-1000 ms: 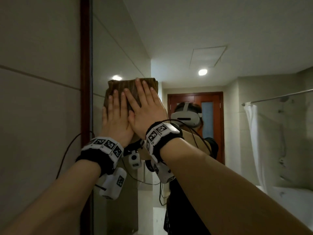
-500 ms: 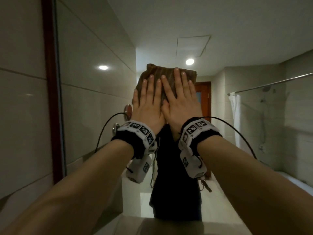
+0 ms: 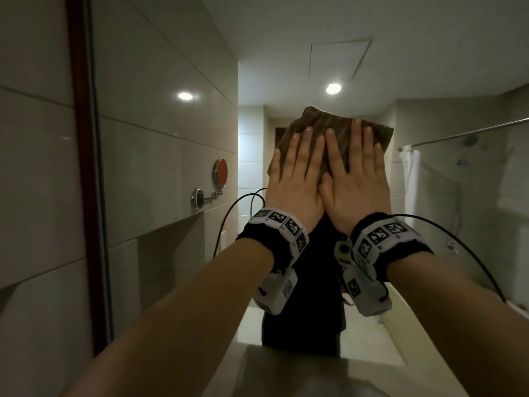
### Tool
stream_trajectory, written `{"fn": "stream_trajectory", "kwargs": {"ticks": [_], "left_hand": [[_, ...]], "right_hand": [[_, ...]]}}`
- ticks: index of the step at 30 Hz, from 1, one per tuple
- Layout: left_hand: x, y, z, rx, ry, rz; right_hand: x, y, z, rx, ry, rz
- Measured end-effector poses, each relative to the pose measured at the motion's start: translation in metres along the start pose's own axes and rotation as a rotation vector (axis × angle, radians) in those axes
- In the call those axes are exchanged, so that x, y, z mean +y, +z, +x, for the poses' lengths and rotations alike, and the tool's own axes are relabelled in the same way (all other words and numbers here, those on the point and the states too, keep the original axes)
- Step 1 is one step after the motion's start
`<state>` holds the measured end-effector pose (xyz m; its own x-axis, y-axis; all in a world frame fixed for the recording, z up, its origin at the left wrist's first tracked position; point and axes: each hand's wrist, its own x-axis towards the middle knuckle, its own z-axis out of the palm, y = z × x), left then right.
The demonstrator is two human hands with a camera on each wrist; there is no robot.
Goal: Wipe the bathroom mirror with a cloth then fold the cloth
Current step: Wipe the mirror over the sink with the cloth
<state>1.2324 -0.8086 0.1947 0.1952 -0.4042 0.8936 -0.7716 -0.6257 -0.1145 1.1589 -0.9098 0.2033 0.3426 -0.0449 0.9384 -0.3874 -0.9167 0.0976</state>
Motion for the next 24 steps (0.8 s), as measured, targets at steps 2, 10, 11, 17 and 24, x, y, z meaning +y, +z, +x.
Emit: {"fn": "stream_trajectory", "kwargs": {"ticks": [2, 10, 11, 17, 24], "left_hand": [[-0.005, 0.001, -0.002, 0.015, 0.016, 0.004], [-0.054, 0.007, -0.037, -0.014, -0.003, -0.020], [-0.064, 0.008, -0.044, -0.011, -0.013, -0.017], [-0.156, 0.006, -0.104, 0.052, -0.063, 0.066], [-0.280, 0.007, -0.163, -0.006, -0.147, 0.134]], "right_hand": [[-0.005, 0.003, -0.001, 0.009, 0.021, 0.005], [-0.062, 0.019, -0.017, -0.040, 0.007, -0.013], [-0.074, 0.023, -0.019, -0.048, -0.002, 0.001], [-0.173, 0.049, -0.029, -0.085, -0.093, 0.020], [-0.300, 0.081, -0.029, -0.162, -0.214, 0.095]]}}
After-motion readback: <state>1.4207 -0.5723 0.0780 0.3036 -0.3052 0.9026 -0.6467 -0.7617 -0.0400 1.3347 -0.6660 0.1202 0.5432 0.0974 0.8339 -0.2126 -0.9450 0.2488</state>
